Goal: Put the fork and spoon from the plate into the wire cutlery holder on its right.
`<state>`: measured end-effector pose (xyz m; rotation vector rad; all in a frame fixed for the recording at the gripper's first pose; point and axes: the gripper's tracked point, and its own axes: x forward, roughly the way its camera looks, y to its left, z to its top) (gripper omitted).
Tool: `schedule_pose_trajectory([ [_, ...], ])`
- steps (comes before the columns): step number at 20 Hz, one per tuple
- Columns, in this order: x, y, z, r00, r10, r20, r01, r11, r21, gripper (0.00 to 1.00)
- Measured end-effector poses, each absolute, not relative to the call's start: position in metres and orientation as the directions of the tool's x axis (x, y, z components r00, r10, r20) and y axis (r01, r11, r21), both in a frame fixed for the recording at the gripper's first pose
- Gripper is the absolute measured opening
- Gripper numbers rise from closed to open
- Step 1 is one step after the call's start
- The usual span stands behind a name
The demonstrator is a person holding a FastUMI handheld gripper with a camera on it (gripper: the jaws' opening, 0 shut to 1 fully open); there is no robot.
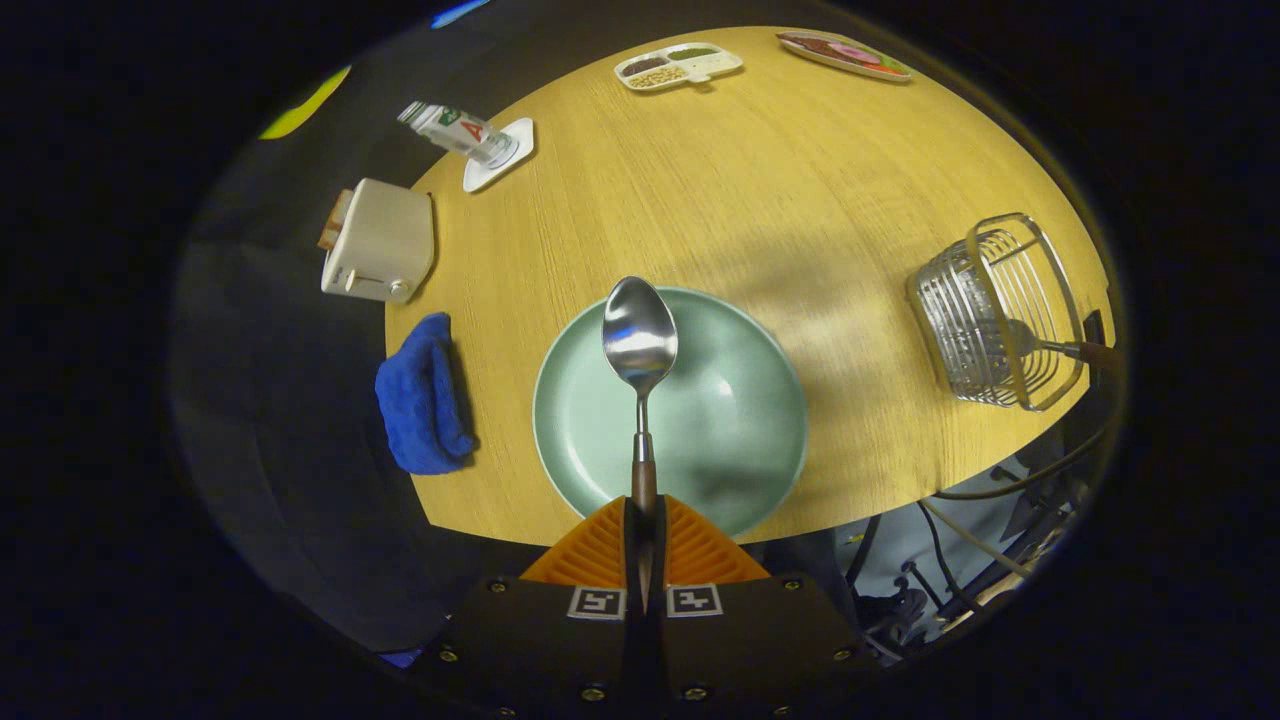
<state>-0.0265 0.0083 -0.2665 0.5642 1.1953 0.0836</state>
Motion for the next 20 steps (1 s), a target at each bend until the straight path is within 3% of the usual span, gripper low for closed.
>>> schedule_pose_trajectory([
  [14,-0.062,-0.105,-0.218,0.513,0.309,-0.801,0.402,0.737,0.543,0.01],
  [20,-0.081,-0.136,-0.23,0.482,0.3,-0.823,0.485,0.691,0.536,0.01],
])
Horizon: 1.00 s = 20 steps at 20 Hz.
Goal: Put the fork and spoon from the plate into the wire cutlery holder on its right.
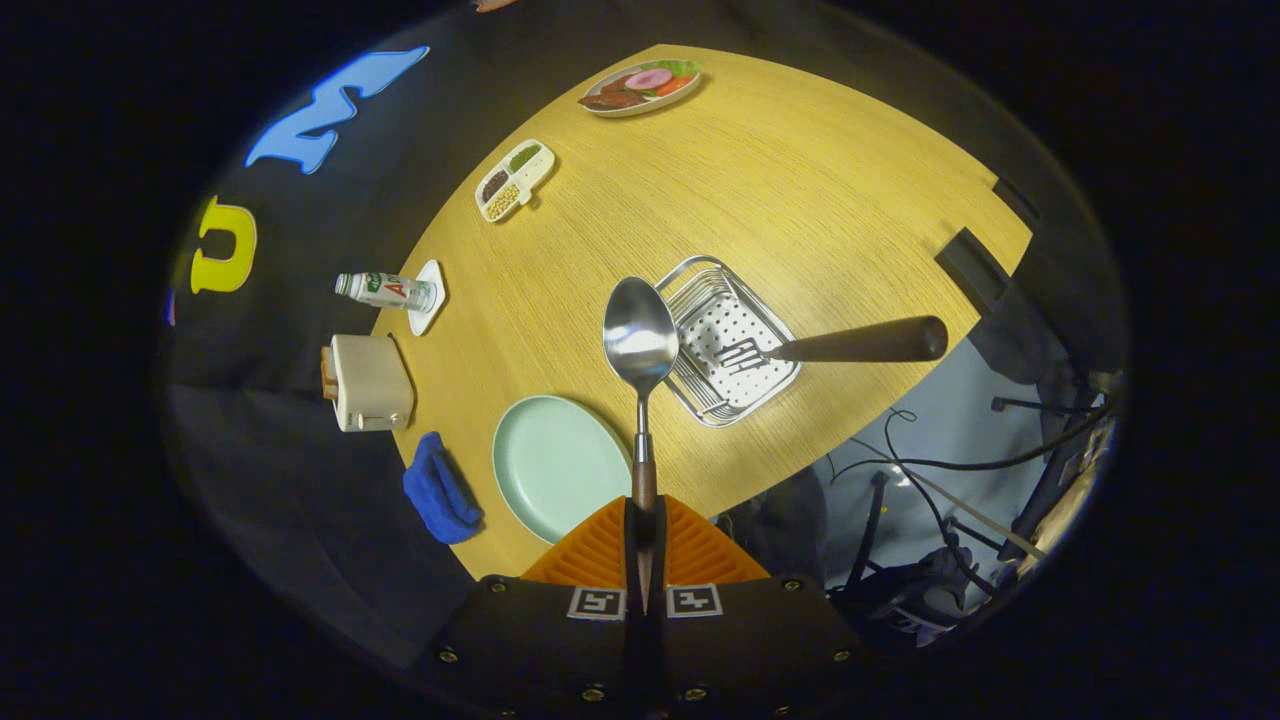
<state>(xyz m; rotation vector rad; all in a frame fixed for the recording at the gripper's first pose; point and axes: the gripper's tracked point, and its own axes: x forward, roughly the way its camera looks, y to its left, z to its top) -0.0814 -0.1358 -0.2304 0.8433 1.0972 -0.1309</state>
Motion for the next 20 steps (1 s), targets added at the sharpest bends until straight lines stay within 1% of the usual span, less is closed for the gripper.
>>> schedule_pose_trajectory([
  [6,-0.083,-0.145,-0.243,0.428,0.313,-0.848,0.518,0.684,0.514,0.01],
  [9,-0.083,-0.15,-0.247,0.407,0.291,-0.866,0.52,0.705,0.482,0.03],
  [10,-0.082,-0.152,-0.246,0.407,0.287,-0.867,0.519,0.709,0.478,0.03],
  [11,-0.081,-0.153,-0.244,0.411,0.282,-0.867,0.517,0.711,0.477,0.06],
  [14,-0.075,-0.153,-0.24,0.443,0.284,-0.851,0.523,0.689,0.502,0.07],
  [16,-0.071,-0.152,-0.232,0.47,0.29,-0.833,0.529,0.663,0.529,0.26],
  [17,-0.072,-0.154,-0.234,0.473,0.276,-0.837,0.533,0.667,0.521,0.44],
  [20,-0.073,-0.162,-0.23,0.49,0.271,-0.829,0.544,0.648,0.533,0.44],
])
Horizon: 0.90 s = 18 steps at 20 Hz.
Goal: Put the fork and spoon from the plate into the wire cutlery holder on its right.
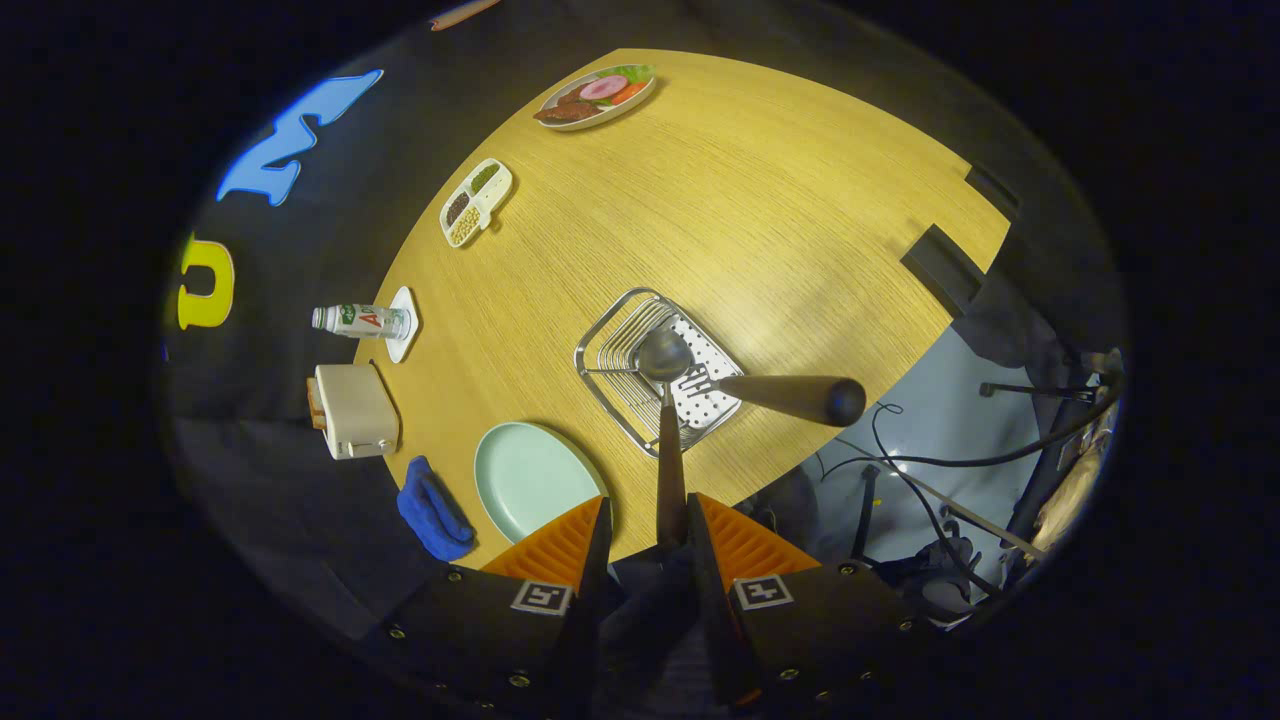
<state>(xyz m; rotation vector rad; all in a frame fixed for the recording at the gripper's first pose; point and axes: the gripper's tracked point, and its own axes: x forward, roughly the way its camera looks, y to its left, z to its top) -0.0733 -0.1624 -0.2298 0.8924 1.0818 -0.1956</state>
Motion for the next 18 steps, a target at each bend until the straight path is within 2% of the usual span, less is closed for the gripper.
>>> schedule_pose_trajectory([
  [4,-0.079,-0.164,-0.226,0.505,0.263,-0.822,0.548,0.638,0.541,0.45],
  [10,-0.076,-0.177,-0.213,0.542,0.181,-0.821,0.529,0.686,0.5,0.45],
  [15,-0.06,-0.204,-0.177,0.631,-0.023,-0.775,0.502,0.774,0.386,0.45],
  [18,-0.049,-0.223,-0.136,0.706,-0.168,-0.688,0.493,0.814,0.307,0.45],
])
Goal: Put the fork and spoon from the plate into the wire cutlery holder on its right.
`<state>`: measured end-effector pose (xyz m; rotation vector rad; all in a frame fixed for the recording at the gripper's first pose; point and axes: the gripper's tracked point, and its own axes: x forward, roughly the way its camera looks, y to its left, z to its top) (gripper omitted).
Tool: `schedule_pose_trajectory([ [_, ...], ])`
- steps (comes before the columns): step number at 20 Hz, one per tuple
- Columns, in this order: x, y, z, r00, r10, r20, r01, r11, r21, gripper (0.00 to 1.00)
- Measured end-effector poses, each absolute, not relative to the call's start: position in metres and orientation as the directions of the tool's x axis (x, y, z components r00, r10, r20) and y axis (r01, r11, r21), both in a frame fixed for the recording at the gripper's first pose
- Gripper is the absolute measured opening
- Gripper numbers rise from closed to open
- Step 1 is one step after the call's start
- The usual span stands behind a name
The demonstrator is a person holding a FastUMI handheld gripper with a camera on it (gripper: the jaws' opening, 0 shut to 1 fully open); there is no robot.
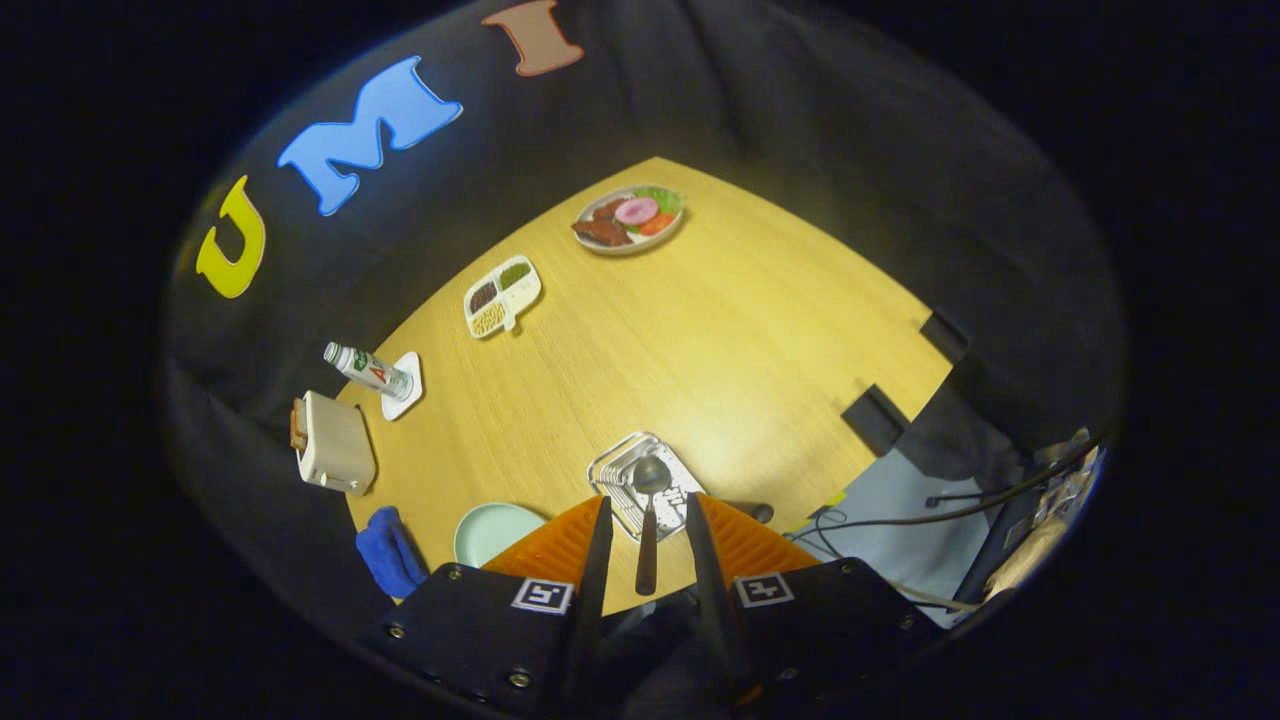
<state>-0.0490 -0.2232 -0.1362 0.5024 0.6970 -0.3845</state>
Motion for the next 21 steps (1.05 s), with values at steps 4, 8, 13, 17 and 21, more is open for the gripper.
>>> schedule_pose_trajectory([
  [4,-0.034,-0.233,-0.053,0.832,-0.322,-0.451,0.459,0.857,0.236,0.44],
  [8,-0.032,-0.234,0.014,0.892,-0.411,-0.187,0.443,0.876,0.192,0.44],
  [13,-0.037,-0.221,0.059,0.892,-0.451,0.027,0.448,0.89,0.085,0.44],
  [17,-0.04,-0.211,0.065,0.891,-0.448,0.079,0.445,0.894,0.044,0.44],
  [21,-0.04,-0.212,0.064,0.881,-0.463,0.093,0.46,0.886,0.049,0.44],
])
